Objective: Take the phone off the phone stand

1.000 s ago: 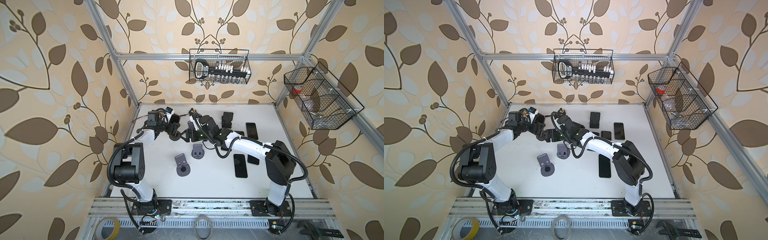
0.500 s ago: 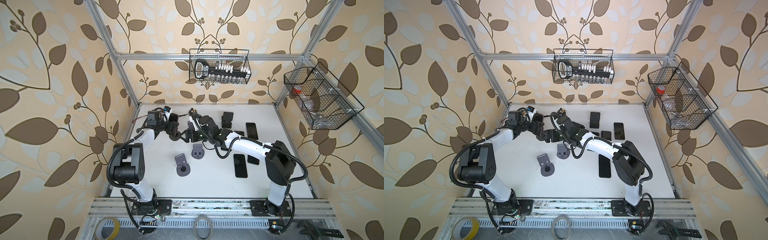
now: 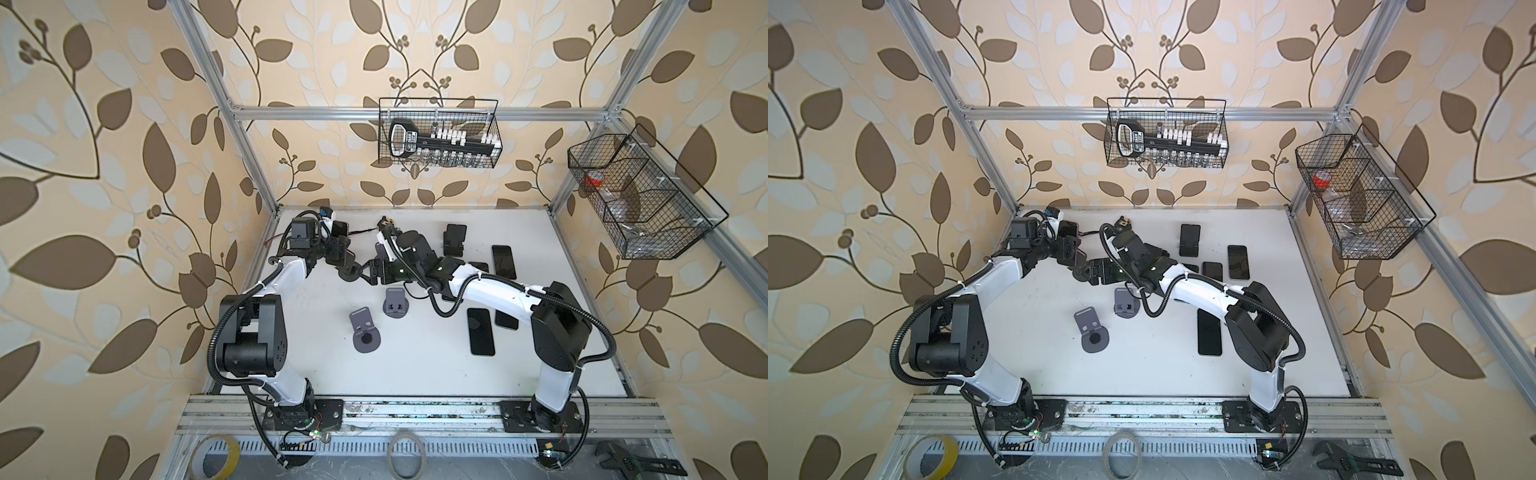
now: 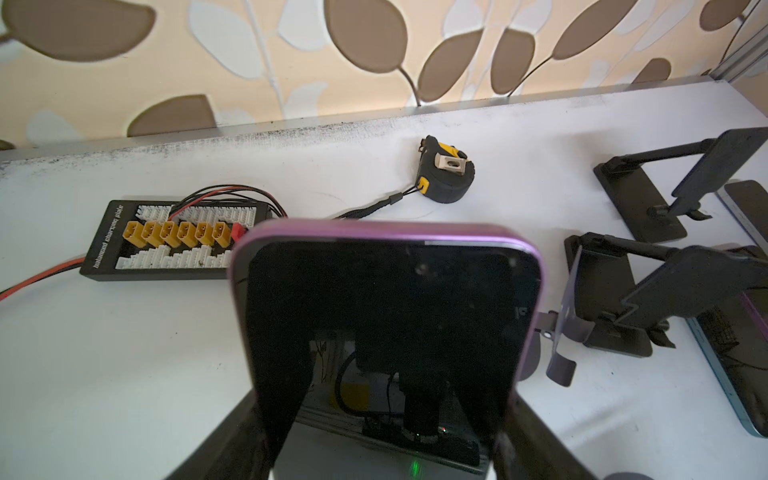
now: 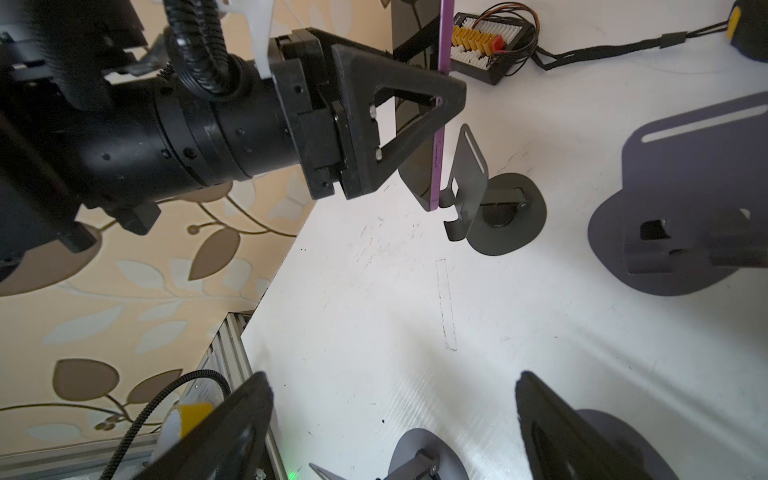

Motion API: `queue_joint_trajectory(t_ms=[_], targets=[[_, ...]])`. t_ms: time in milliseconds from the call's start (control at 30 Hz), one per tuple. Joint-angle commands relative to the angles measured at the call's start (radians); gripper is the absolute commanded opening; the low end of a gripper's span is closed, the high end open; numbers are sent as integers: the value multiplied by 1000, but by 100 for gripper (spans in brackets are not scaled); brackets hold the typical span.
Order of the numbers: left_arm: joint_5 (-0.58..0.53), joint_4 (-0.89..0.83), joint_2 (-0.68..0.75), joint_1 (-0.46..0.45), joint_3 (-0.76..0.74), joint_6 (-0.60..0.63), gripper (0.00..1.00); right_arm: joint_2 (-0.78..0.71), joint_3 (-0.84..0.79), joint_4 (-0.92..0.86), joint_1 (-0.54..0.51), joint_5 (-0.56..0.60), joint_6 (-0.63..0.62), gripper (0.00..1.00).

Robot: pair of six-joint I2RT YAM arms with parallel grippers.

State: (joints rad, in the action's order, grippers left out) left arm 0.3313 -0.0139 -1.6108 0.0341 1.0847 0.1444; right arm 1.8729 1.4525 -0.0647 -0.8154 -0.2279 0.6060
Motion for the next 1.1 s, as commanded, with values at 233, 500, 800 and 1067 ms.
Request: queue_joint_trajectory(t_ms=[233, 500, 800, 1067], targets=[[7, 40, 55, 7, 30, -29, 25, 2, 24, -4, -8, 1, 3, 92], [-7, 43, 56, 7, 26, -37, 0, -9, 12, -4, -8, 9, -1, 92], [-25, 40, 58, 7, 29, -63, 0, -21, 2, -4, -8, 13, -4, 92], [-35, 38, 58, 6, 31, -79, 0, -22, -3, -4, -8, 15, -5, 92]])
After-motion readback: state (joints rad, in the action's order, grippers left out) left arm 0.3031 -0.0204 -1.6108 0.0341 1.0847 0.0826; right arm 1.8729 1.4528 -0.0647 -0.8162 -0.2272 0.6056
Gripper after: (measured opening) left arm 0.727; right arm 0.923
